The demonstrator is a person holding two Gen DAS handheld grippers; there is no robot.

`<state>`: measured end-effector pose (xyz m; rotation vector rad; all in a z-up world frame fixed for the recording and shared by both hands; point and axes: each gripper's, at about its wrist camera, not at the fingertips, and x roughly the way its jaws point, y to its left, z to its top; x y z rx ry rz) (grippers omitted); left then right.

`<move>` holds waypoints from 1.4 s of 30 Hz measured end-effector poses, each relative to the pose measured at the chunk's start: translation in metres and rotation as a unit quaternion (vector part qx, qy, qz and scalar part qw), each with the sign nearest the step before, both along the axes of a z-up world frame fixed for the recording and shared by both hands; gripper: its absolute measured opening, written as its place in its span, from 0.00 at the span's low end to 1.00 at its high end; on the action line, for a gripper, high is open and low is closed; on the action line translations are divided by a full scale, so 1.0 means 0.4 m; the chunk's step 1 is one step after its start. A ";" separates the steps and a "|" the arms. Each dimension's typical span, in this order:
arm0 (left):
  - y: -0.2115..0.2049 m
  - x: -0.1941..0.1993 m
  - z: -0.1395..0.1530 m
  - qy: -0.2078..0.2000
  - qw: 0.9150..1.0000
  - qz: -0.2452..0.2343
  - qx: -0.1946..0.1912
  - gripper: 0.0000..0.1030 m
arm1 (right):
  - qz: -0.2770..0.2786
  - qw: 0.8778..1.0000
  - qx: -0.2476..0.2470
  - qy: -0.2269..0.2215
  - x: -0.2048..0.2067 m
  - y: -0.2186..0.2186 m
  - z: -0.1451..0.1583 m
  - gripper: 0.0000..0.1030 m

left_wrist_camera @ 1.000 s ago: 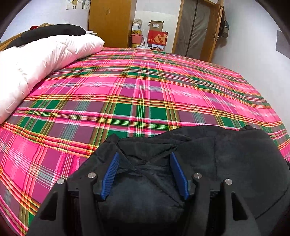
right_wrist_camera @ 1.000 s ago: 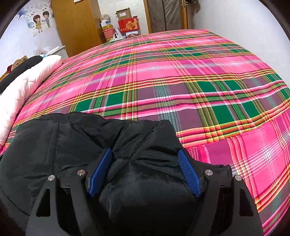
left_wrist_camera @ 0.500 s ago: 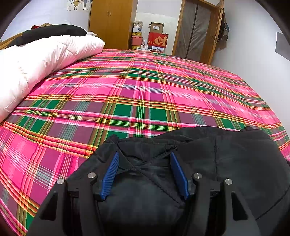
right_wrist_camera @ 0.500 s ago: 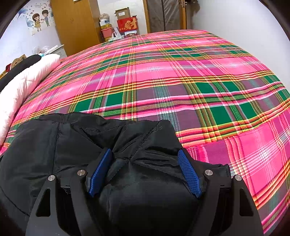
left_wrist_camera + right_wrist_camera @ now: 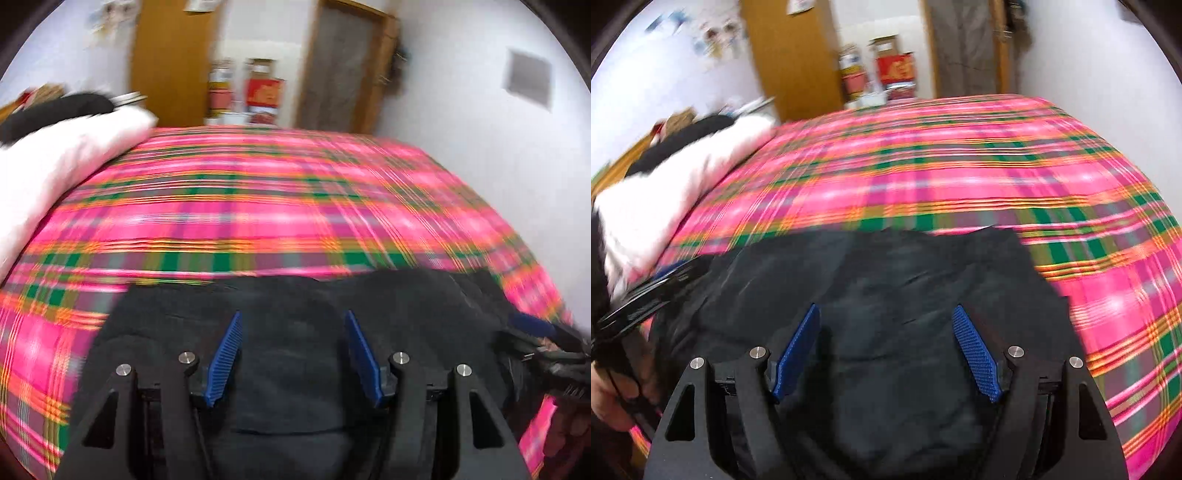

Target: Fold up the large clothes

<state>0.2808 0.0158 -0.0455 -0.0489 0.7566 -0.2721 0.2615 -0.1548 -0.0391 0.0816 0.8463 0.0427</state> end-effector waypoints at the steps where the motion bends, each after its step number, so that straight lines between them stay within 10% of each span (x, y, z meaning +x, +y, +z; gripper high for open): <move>1: -0.025 0.005 -0.018 0.007 1.000 -0.015 0.018 0.58 | 0.004 1.000 -0.013 0.009 0.011 0.014 -0.025 0.73; 15: -0.057 0.052 -0.124 0.032 0.999 -0.022 0.035 0.60 | 0.008 0.999 -0.036 0.007 0.069 0.006 -0.143 0.74; 27: -0.010 -0.108 0.018 0.029 0.999 0.009 -0.028 0.59 | -0.027 0.999 -0.026 -0.011 -0.086 -0.058 0.005 0.72; 32: -0.087 -0.128 -0.038 0.036 0.998 -0.021 0.043 0.60 | -0.039 0.999 0.000 0.032 -0.090 -0.117 -0.085 0.72; 42: -0.093 -0.056 -0.093 0.048 0.998 -0.011 0.041 0.62 | -0.009 0.999 0.020 0.024 -0.033 -0.140 -0.153 0.72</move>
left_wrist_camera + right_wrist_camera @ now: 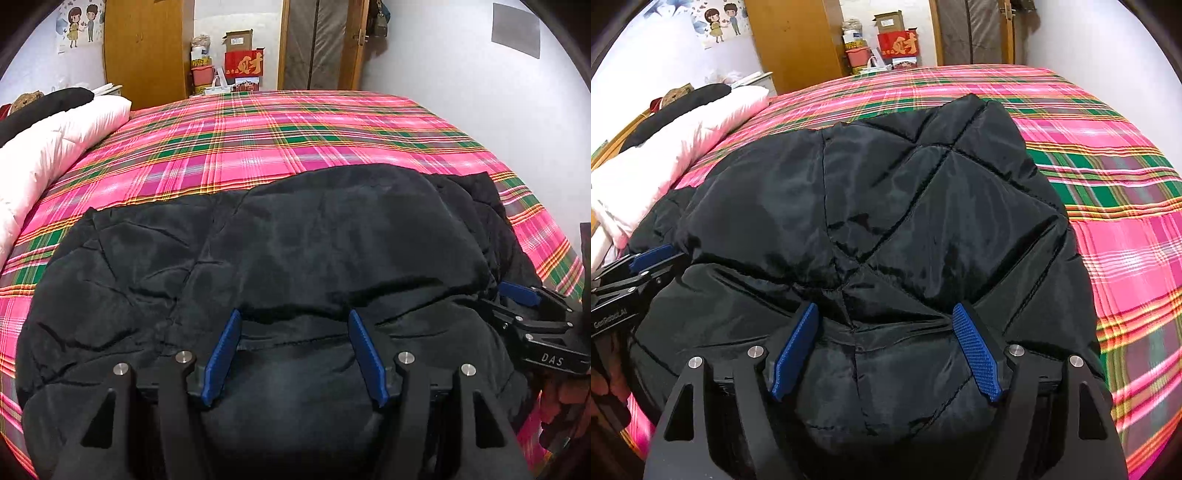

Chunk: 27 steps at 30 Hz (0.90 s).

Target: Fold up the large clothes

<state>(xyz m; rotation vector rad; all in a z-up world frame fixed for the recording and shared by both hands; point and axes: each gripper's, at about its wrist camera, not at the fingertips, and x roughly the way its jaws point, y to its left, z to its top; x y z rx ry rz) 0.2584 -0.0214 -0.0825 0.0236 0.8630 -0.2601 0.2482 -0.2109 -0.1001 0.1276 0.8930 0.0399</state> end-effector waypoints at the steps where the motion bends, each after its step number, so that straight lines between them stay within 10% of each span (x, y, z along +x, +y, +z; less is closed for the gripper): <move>1: 0.001 0.006 -0.004 0.000 1.000 0.000 -0.002 0.63 | 0.002 1.000 0.001 -0.001 0.003 0.000 -0.002 0.72; 13: 0.002 0.007 -0.008 -0.010 1.000 0.006 -0.009 0.63 | 0.004 1.000 0.011 -0.003 -0.005 -0.018 0.004 0.72; 21: 0.045 0.039 0.095 -0.054 0.998 0.012 0.012 0.62 | -0.025 0.998 0.024 -0.050 -0.003 -0.083 0.155 0.70; 27: 0.195 0.109 0.019 -0.002 0.996 0.090 -0.019 0.61 | -0.058 0.998 0.017 0.004 0.094 -0.153 0.038 0.70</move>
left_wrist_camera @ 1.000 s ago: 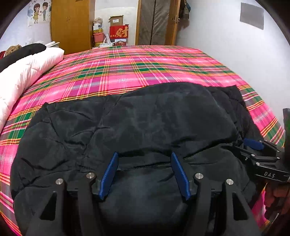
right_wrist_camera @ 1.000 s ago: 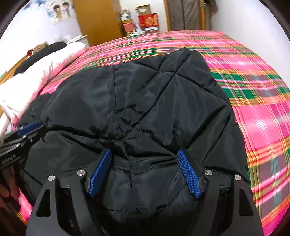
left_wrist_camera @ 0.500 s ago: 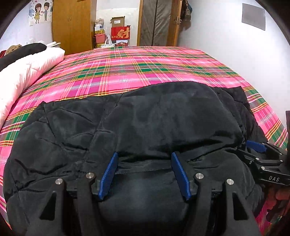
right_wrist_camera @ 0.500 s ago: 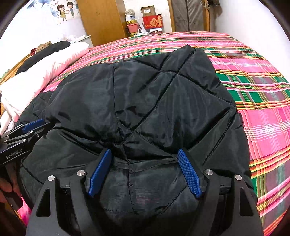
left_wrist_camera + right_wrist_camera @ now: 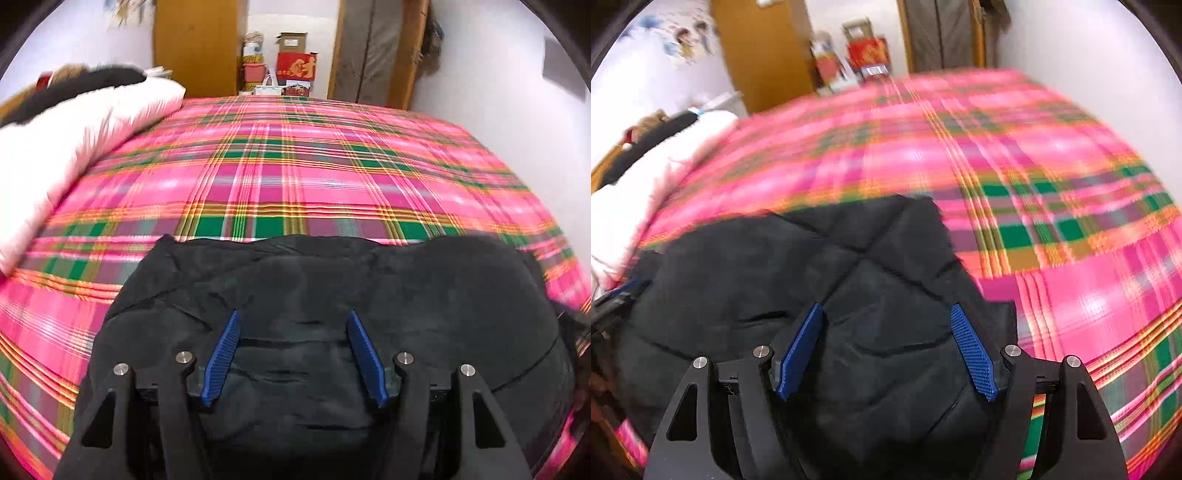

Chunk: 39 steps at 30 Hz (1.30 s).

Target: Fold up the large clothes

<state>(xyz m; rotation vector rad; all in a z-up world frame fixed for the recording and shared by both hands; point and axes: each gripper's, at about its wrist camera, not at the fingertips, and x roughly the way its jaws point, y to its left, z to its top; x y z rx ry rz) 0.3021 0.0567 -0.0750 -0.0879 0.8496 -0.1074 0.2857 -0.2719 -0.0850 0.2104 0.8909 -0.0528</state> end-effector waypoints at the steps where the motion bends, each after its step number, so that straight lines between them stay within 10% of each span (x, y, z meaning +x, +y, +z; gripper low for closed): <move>1: 0.001 0.002 -0.006 -0.004 1.000 -0.003 0.002 0.62 | -0.001 1.000 -0.004 -0.007 -0.001 0.001 -0.011 0.70; 16: 0.056 -0.020 0.048 -0.046 0.996 -0.002 0.079 0.61 | -0.002 0.999 -0.036 -0.032 -0.029 0.017 0.078 0.69; 23: 0.167 0.024 -0.034 -0.012 0.999 0.035 0.008 0.62 | -0.022 1.000 -0.001 -0.017 0.014 -0.025 -0.014 0.69; 39: 0.140 0.035 -0.067 -0.017 0.999 0.031 0.022 0.63 | -0.022 1.000 0.006 -0.018 0.023 -0.029 -0.050 0.71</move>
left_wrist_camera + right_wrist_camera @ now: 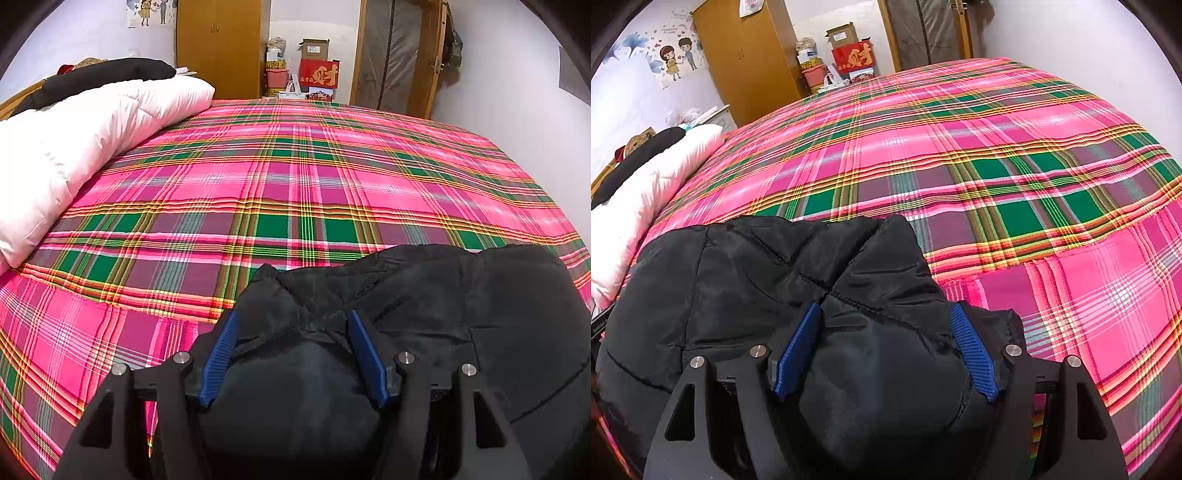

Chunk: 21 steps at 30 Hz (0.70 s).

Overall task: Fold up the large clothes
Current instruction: 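Grasp the edge of the black jacket bundle with both tools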

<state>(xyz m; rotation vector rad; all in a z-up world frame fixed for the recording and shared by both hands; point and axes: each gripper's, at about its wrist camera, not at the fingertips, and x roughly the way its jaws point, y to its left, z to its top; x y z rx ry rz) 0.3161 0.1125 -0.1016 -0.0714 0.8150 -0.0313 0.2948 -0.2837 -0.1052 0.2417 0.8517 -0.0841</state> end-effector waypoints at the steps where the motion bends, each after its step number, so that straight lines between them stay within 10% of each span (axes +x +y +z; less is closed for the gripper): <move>1: 0.001 0.000 0.000 0.000 1.000 0.000 0.000 0.63 | 0.000 1.000 0.000 -0.001 -0.001 0.000 -0.001 0.71; 21: 0.010 -0.001 0.015 0.005 1.000 0.007 -0.012 0.64 | -0.006 1.000 0.004 0.015 -0.006 -0.008 0.039 0.71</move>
